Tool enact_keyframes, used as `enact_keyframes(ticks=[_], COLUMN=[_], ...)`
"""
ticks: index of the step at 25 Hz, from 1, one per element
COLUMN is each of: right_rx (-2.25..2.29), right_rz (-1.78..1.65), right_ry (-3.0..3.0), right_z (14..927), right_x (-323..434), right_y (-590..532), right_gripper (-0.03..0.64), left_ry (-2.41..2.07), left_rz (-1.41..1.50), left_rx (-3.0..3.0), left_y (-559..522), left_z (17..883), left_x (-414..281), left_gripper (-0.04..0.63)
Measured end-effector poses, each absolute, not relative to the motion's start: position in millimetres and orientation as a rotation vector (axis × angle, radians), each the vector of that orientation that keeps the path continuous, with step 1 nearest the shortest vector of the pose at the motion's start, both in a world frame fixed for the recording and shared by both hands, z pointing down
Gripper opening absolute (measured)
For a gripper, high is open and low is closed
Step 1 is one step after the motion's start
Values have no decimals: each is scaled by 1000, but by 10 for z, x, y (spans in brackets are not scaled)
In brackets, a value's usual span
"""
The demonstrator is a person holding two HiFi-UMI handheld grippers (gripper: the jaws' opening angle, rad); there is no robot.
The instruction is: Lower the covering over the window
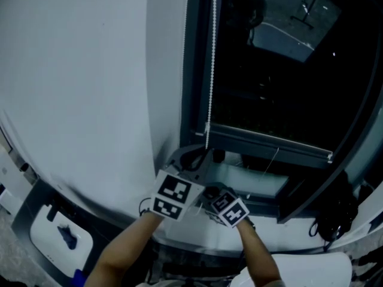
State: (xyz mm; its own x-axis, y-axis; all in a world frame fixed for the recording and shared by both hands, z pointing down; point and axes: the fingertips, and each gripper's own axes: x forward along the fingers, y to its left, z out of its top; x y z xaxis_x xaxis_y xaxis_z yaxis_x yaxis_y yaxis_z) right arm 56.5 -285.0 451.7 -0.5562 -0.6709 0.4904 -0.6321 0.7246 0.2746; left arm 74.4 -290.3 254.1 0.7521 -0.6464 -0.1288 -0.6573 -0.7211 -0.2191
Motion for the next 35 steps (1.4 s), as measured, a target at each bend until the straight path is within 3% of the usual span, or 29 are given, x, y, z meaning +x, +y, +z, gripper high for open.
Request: enact_keyframes(ticks=[19, 28, 35], right_rx=[1291, 1456, 1563], right_rz=[-93, -59, -12], right_ry=[-2343, -2341, -2381], right_z=[4403, 4263, 4163], right_x=[717, 687, 577], right_y=[-2784, -2681, -2495], right_gripper=[17, 112, 112], left_ry=[1165, 1197, 1177], left_rz=[58, 109, 111], left_rx=[-2748, -2731, -2770], left_y=[-2868, -2691, -2480], left_z=[3002, 2945, 3038], left_x=[466, 262, 114], left_gripper=[25, 25, 25])
